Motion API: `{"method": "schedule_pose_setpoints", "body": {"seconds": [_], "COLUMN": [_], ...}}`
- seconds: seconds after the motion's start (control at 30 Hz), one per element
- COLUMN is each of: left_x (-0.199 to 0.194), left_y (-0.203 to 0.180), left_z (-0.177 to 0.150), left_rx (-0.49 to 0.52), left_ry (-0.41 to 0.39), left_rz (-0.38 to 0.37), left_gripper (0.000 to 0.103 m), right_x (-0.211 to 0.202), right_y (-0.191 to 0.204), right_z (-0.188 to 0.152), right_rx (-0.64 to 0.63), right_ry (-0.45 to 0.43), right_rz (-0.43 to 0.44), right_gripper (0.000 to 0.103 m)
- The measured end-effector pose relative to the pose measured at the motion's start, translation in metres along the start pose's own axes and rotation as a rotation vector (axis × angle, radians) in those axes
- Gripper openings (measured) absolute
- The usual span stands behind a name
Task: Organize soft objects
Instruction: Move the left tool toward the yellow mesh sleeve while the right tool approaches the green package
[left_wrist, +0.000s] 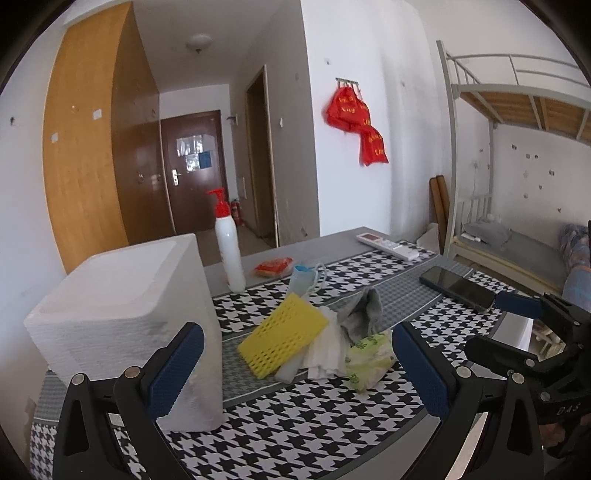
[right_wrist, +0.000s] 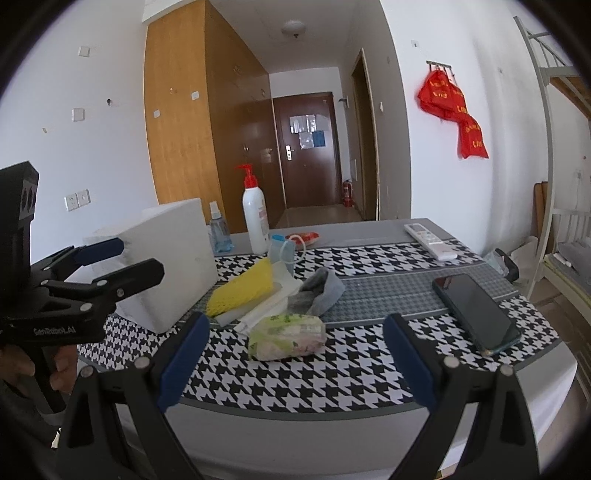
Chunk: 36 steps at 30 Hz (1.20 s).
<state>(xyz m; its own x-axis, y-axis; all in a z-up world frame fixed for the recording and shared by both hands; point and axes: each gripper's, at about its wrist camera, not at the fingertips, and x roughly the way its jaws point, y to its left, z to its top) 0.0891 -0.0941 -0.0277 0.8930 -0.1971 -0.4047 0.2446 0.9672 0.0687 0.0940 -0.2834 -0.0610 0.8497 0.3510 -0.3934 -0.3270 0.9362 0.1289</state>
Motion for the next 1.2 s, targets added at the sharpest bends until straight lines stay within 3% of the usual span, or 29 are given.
{"method": "schedule_pose_setpoints", "body": {"seconds": [0.67, 1.2], "left_x": [0.058, 0.108], "left_y": [-0.011, -0.008], "left_z": [-0.002, -0.007], "left_rx": [0.034, 0.037], "left_ry": [0.099, 0.215], "left_rz": [0.009, 0.051], "left_gripper": [0.101, 0.084], "right_x": [0.027, 0.052], "right_y": [-0.024, -0.029], "right_z": [-0.007, -0.011], "right_rx": [0.033, 0.030], "right_ry": [0.059, 0.116], "right_rz": [0.014, 0.048], "right_gripper": [0.097, 0.097]}}
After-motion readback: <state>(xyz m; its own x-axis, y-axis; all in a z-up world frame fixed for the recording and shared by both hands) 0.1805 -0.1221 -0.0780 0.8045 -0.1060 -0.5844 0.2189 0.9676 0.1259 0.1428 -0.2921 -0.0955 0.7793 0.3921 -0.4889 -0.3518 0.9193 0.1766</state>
